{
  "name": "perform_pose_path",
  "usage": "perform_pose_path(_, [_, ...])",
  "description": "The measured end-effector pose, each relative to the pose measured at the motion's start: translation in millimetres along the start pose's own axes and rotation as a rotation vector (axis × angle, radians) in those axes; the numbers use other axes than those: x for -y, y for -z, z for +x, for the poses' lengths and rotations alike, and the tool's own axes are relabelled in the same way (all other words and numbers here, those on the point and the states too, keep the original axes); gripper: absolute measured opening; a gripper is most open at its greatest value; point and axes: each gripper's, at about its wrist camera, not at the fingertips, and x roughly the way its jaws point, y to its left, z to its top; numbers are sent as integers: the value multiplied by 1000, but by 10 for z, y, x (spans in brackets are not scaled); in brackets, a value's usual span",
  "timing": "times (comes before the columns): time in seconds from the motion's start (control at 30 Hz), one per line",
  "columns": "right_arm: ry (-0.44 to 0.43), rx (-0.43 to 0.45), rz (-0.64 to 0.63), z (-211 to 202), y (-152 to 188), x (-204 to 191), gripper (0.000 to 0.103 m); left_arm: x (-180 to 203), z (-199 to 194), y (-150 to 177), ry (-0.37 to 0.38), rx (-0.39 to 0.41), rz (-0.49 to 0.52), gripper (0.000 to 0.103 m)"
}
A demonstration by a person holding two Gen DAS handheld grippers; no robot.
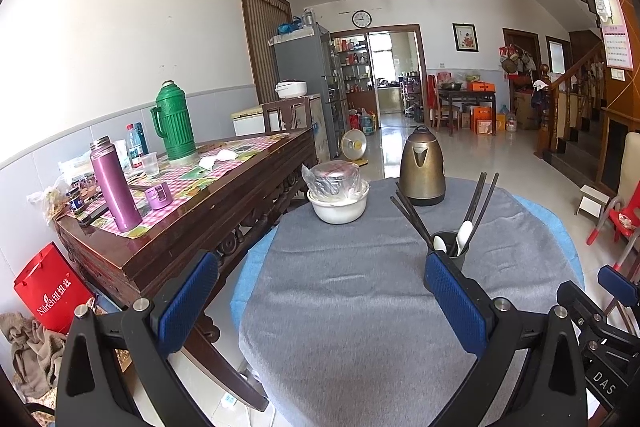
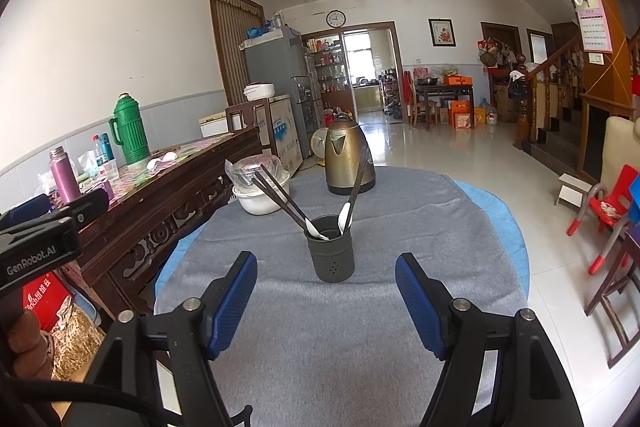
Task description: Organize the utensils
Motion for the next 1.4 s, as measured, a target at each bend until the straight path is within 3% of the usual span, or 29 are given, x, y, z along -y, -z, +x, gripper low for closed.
perform_pose_path(1.4, [-6,-6,-29,7,51,-107,75,-133,48,94,-20,-18,-17,103])
